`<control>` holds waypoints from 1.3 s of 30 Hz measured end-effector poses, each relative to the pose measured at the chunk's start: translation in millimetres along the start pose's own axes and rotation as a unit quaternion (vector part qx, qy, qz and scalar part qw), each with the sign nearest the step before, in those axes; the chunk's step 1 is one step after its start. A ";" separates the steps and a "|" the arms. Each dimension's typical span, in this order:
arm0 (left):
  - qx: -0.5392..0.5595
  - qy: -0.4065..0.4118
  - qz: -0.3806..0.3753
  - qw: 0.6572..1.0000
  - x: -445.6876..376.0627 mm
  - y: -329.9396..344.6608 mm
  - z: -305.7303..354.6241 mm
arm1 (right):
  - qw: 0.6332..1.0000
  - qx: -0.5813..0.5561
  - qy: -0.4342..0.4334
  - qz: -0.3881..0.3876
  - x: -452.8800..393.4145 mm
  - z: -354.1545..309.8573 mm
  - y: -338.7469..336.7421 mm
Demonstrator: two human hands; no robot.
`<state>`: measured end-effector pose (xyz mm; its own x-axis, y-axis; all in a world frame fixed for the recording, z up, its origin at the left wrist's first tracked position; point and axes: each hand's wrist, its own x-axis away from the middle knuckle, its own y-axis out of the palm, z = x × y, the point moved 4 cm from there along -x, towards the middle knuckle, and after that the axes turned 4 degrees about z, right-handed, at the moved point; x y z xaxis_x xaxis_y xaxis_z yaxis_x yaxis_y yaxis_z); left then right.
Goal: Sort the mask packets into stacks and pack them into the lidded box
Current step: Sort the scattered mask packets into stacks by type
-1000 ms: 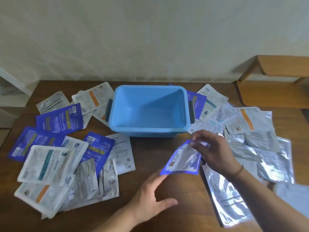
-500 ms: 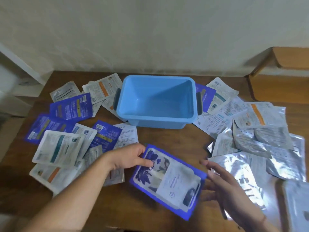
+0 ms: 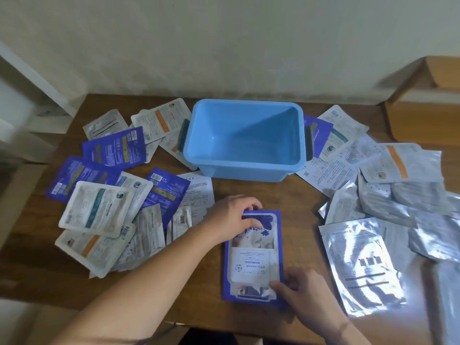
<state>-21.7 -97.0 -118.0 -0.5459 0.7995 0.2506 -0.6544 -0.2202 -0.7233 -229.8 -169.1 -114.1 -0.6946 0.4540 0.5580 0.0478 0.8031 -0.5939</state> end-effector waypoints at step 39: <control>-0.374 0.425 0.102 0.818 101.5 30.7 -36.2 | 0.665 0.463 -0.564 0.159 -94.3 1.4 -51.4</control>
<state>-78.3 -2.4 -138.1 0.1650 0.9586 -0.2322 0.0817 -0.2479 -0.9653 -167.8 -253.7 -136.9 -0.8766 -0.4536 -0.1607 0.2215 -0.0839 -0.9715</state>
